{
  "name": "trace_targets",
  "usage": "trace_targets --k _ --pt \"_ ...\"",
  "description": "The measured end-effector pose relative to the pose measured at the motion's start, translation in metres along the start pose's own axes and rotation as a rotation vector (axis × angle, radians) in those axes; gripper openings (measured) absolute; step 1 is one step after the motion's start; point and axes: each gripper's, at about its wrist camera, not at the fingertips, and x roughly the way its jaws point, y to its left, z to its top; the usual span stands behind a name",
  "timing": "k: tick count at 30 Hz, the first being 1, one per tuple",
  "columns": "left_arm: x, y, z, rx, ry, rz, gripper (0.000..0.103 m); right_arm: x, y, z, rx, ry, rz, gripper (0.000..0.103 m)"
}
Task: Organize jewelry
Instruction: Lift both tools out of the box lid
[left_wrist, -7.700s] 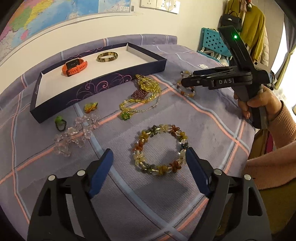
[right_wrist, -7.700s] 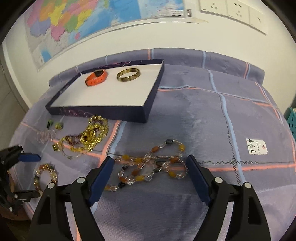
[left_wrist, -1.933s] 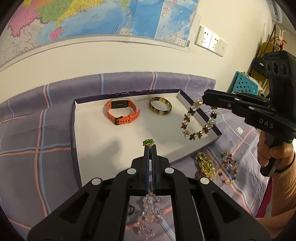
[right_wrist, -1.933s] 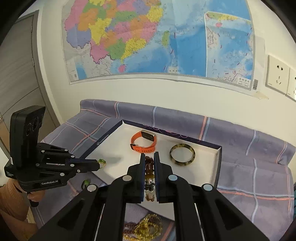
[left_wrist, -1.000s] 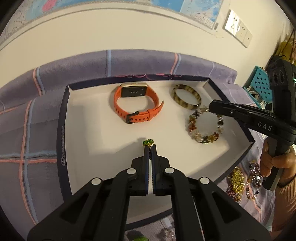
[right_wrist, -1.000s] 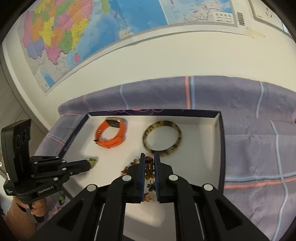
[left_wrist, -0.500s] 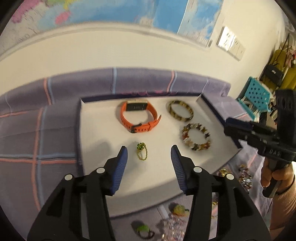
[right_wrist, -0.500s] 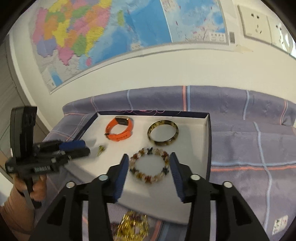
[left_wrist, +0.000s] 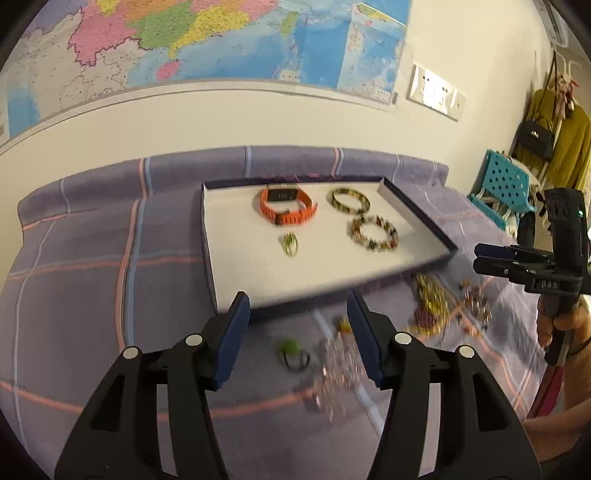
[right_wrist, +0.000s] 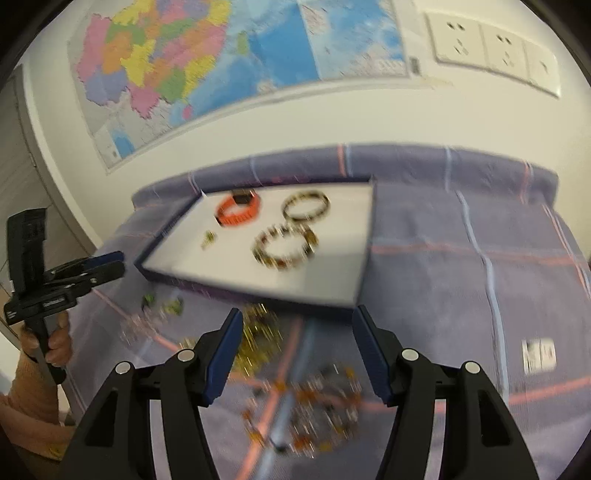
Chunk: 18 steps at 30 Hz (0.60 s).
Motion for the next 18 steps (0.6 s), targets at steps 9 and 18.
trace_targets --k 9,18 --pt "-0.017 -0.026 -0.046 0.099 0.015 0.046 0.059 0.001 -0.011 -0.037 0.047 0.045 -0.043 0.066" --pt "-0.007 -0.031 -0.059 0.098 0.078 0.079 0.06 0.005 0.004 -0.042 -0.023 0.061 -0.091 0.075"
